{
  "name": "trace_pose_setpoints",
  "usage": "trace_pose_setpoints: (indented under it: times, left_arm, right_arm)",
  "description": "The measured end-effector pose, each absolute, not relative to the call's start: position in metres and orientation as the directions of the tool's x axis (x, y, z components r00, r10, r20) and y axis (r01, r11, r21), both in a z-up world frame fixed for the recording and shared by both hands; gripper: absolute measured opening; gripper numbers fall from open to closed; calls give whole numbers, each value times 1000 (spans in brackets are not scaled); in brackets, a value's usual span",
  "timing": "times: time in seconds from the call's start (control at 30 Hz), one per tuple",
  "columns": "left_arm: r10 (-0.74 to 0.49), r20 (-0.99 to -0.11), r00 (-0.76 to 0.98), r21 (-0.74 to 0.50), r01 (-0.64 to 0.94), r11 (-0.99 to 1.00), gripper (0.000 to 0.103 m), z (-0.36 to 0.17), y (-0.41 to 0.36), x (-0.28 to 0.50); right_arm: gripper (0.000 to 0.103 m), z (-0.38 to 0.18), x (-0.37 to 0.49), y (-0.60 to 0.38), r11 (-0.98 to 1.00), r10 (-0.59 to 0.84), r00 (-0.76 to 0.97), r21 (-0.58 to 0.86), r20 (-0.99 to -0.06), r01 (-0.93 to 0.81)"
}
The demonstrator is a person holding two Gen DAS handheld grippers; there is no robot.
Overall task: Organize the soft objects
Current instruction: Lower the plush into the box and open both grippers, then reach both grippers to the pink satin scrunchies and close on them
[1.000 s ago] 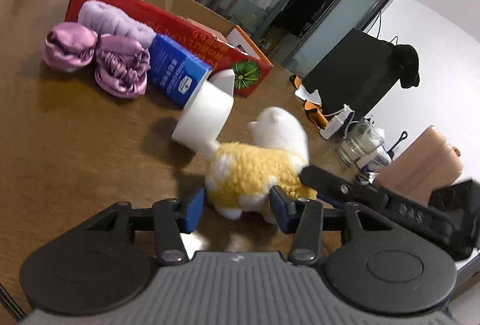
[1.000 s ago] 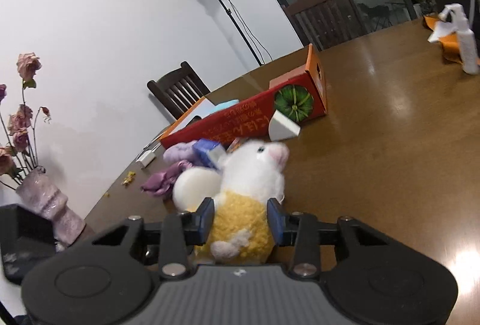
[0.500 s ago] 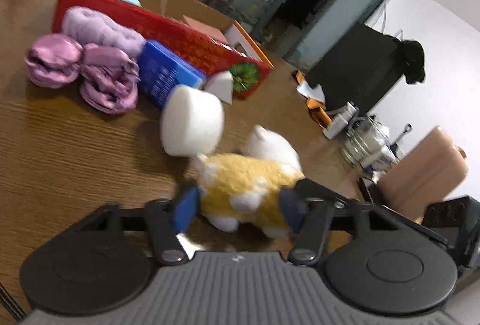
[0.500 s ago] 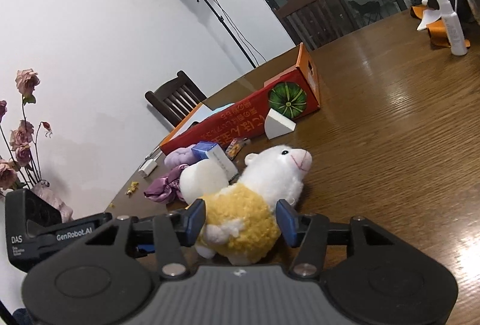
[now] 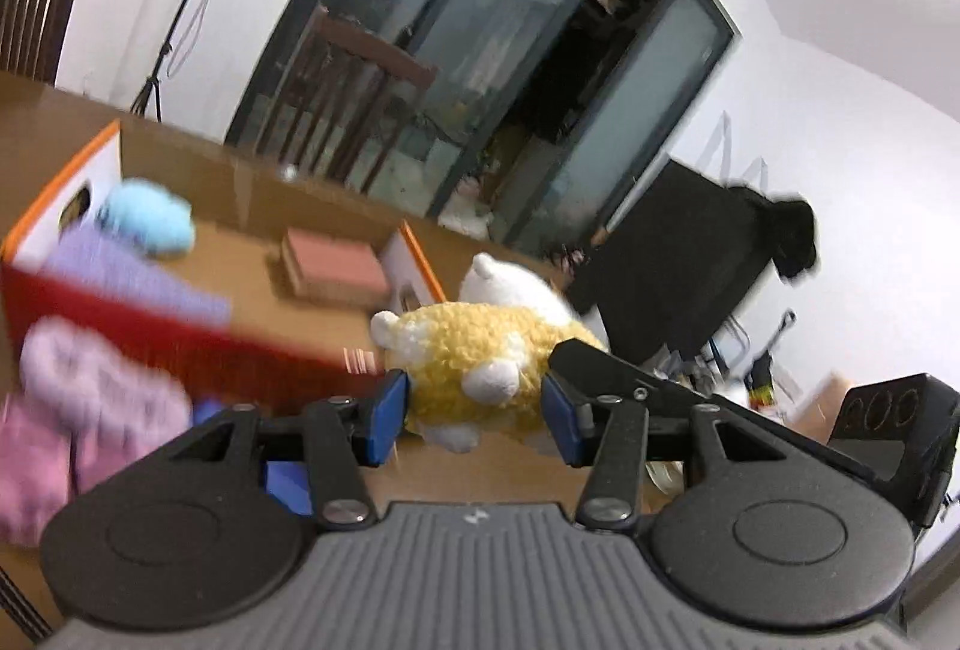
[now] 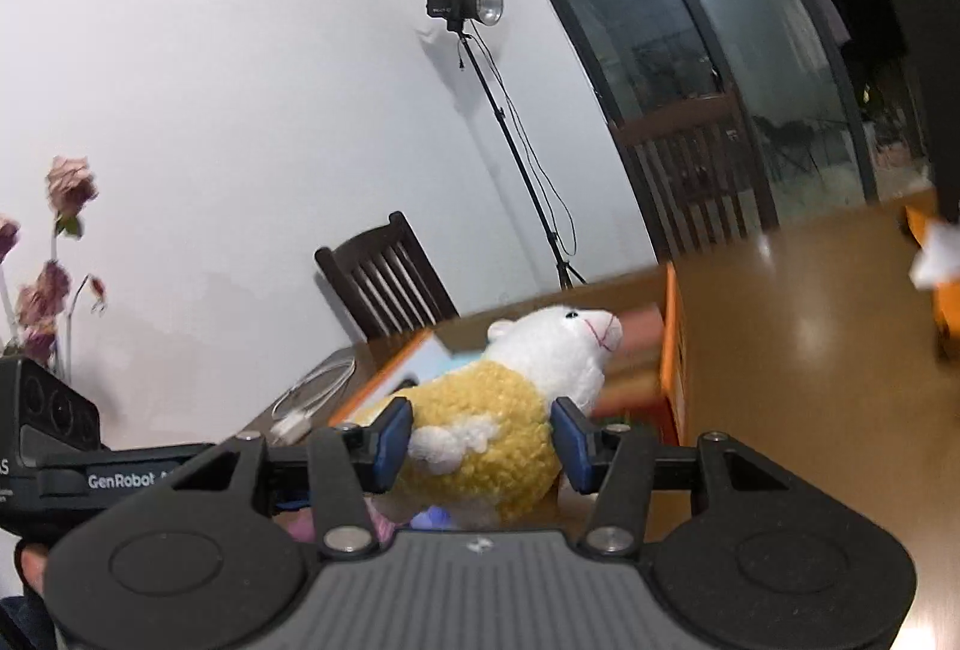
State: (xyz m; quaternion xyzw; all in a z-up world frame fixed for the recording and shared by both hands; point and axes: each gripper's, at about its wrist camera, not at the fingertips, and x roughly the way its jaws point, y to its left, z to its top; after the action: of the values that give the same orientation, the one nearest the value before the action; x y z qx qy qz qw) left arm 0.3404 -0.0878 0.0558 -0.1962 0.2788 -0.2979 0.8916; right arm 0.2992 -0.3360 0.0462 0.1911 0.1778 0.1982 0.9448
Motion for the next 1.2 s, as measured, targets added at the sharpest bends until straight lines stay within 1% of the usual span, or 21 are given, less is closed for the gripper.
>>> trace_pose_setpoints:
  times: [0.1, 0.17, 0.27, 0.33, 0.43, 0.53, 0.63, 0.7, 0.8, 0.83, 0.9, 0.97, 1.03, 1.1, 1.2]
  left_arm:
    - [-634, -415, 652, -535, 389, 750, 50, 50, -94, 391]
    - [-623, -458, 634, -541, 357, 762, 49, 39, -99, 422]
    - [-586, -523, 619, -515, 318, 796, 48, 20, -110, 450]
    - [-591, -533, 605, -520, 317, 793, 48, 8, -109, 456]
    - [-592, -526, 611, -481, 361, 799, 48, 4, -111, 452]
    - [-611, -520, 597, -480, 388, 787, 48, 8, -108, 446]
    - [-590, -503, 631, -435, 405, 804, 48, 27, -98, 425]
    - [-567, -477, 672, -377, 426, 822, 53, 45, -86, 405]
    - [-517, -450, 728, -265, 443, 856, 60, 67, -68, 373]
    - [-496, -445, 746, -224, 443, 868, 62, 73, -64, 364]
    - [-447, -435, 782, -139, 432, 891, 69, 84, -53, 342]
    - [-398, -432, 809, -73, 408, 910, 72, 91, -43, 322]
    - [-368, -434, 822, -45, 388, 921, 76, 94, -33, 307]
    - [-338, -427, 839, -36, 358, 933, 82, 93, -21, 290]
    - [-283, -417, 864, -13, 305, 952, 83, 89, -8, 265]
  right_arm:
    - [50, 48, 358, -339, 851, 438, 845, 444, -305, -281]
    - [49, 43, 390, -336, 870, 413, 841, 424, -350, -251]
    - [49, 32, 424, -330, 893, 381, 822, 398, -423, -209]
    - [48, 26, 436, -323, 917, 342, 820, 354, -459, -184]
    - [48, 20, 439, -316, 935, 311, 819, 310, -483, -172]
    - [49, 22, 432, -310, 950, 278, 834, 263, -476, -167]
    - [49, 34, 418, -308, 952, 275, 849, 251, -452, -175]
    - [55, 47, 404, -309, 951, 283, 858, 240, -429, -193]
    - [60, 64, 379, -310, 955, 286, 869, 198, -403, -222]
    - [60, 69, 370, -310, 955, 286, 872, 191, -396, -227]
    - [62, 79, 353, -309, 955, 288, 878, 177, -383, -236]
    - [64, 90, 335, -307, 956, 287, 885, 167, -365, -241]
    - [66, 100, 313, -307, 954, 293, 893, 161, -342, -252]
    - [71, 105, 293, -303, 951, 304, 898, 159, -319, -266]
    - [73, 102, 262, -292, 947, 317, 898, 155, -305, -281]
